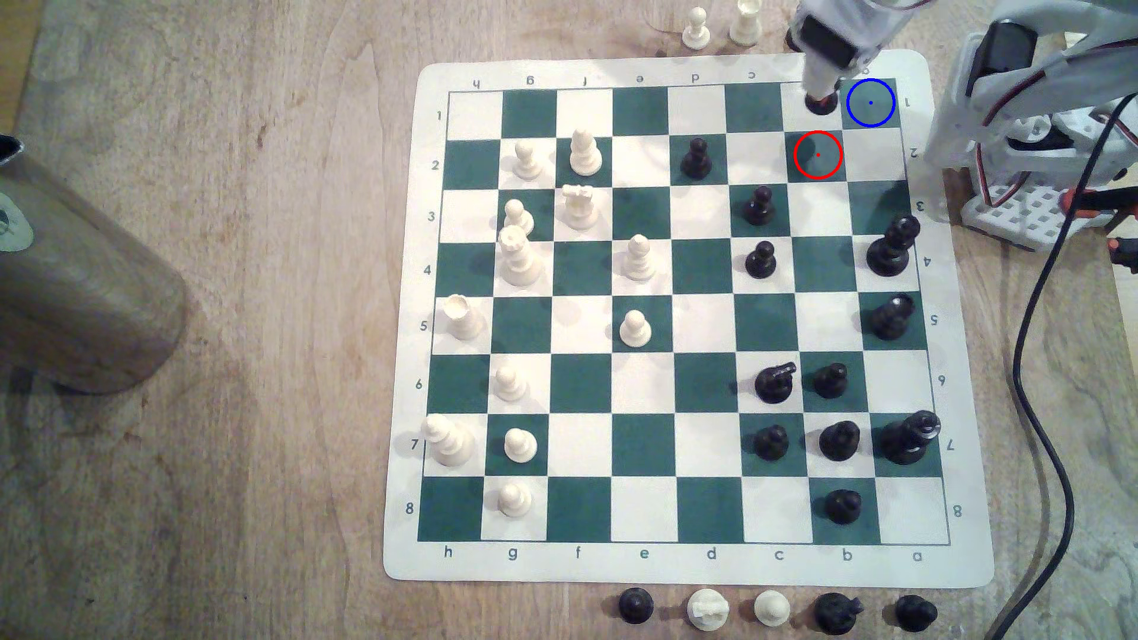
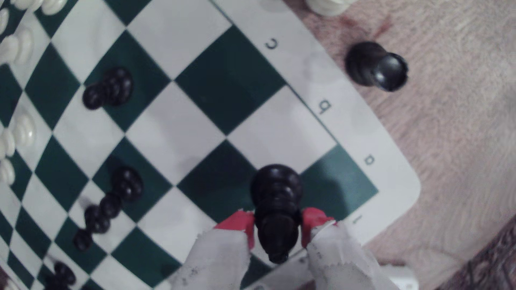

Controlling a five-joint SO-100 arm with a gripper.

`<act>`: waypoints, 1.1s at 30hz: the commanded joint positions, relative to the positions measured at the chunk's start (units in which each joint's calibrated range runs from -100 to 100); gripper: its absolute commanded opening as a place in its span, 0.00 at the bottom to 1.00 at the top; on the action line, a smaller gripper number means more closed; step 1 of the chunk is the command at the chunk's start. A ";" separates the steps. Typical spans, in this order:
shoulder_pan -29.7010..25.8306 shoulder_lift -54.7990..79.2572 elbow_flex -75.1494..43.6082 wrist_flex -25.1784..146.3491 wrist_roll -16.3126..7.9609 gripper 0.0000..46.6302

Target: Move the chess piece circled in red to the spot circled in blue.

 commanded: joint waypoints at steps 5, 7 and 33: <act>6.77 -6.01 1.85 2.84 2.69 0.07; 7.56 -8.13 4.93 1.77 2.98 0.07; 10.45 -8.13 17.26 -5.02 4.64 0.07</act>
